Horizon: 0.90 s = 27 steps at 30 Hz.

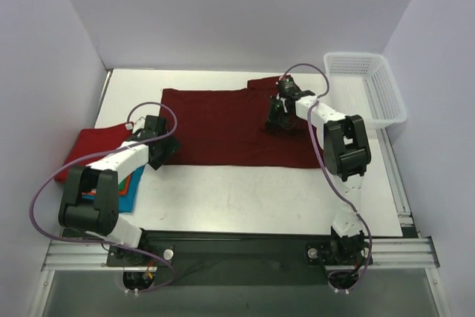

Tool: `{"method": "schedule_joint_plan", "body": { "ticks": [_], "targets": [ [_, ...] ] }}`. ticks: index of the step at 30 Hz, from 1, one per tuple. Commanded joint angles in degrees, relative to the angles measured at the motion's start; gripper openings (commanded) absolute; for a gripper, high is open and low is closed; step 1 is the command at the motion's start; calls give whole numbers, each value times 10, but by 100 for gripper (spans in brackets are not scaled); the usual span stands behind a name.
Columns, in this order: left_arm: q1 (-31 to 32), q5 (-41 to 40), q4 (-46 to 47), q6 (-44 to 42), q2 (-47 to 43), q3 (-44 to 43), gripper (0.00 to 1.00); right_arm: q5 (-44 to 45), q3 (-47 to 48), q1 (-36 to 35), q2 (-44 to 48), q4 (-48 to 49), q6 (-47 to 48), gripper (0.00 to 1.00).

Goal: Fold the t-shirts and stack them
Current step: Fold the flattened tshirt in 1/3 of the way

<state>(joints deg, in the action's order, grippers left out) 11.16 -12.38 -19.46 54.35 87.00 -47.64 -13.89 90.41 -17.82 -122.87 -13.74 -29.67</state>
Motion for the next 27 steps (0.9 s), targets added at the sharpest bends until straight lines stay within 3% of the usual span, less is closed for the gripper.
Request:
{"method": "schedule_joint_plan", "body": {
  "ticks": [1, 12, 16, 23, 27],
  "targets": [
    [1, -8, 7, -8, -16, 2, 81, 15, 33, -9, -2, -24, 41, 21],
    [0, -10, 2, -13, -22, 3, 81, 44, 65, -9, 33, -40, 73, 32],
    [-3, -9, 4, -14, -19, 3, 81, 85, 6, -6, 86, -42, 60, 43],
    [-7, -6, 7, -15, -20, 7, 81, 156, -135, 1, 200, -29, 36, 42],
    [-8, -5, 9, -16, -21, 7, 81, 160, -182, 8, 214, -16, 28, 41]
  ]
}}
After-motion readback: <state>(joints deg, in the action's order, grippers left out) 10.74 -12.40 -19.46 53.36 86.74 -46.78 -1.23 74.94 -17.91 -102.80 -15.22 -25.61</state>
